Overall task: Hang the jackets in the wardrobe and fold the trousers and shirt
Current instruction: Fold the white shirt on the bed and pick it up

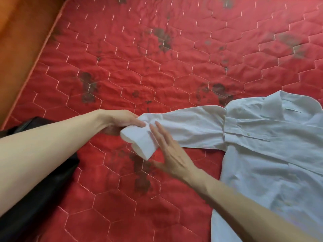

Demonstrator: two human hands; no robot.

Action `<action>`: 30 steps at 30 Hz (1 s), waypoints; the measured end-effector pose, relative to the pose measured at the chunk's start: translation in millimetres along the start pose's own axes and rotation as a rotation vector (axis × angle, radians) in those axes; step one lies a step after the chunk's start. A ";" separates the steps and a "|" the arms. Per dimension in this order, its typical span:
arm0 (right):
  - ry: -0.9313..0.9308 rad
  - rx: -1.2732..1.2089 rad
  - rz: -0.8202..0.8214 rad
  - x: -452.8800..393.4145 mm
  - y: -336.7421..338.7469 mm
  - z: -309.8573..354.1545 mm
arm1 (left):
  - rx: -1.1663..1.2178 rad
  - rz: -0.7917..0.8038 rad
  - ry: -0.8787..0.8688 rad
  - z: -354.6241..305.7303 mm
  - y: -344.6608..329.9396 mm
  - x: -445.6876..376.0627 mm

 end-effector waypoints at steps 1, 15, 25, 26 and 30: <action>-0.008 -0.068 -0.106 0.0 4.5 11.8 | 0.067 0.036 -0.003 -3.2 -13.4 -1.7; -0.575 -0.638 -0.739 128.2 202.4 -130.6 | -0.347 -0.766 -0.569 -111.3 -116.9 -31.8; -0.868 -0.932 -1.152 310.1 298.9 -295.4 | -0.934 -0.398 -0.863 -190.8 -265.6 -84.2; -0.921 -0.946 -1.149 323.8 296.1 -311.5 | -1.013 -0.352 -0.854 -190.8 -280.0 -91.8; -1.080 -0.918 -1.101 369.8 279.3 -358.5 | -1.206 -0.195 -0.679 -179.7 -306.8 -128.1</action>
Point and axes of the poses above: each hand's wrist, its own x-axis away from the middle knuckle, its own y-axis out of the back of the hand, z = x × y, the point moved 10 cm from there along -x, towards the middle knuckle, and after that the axes turned 8 degrees about x, right-handed, at the moved point
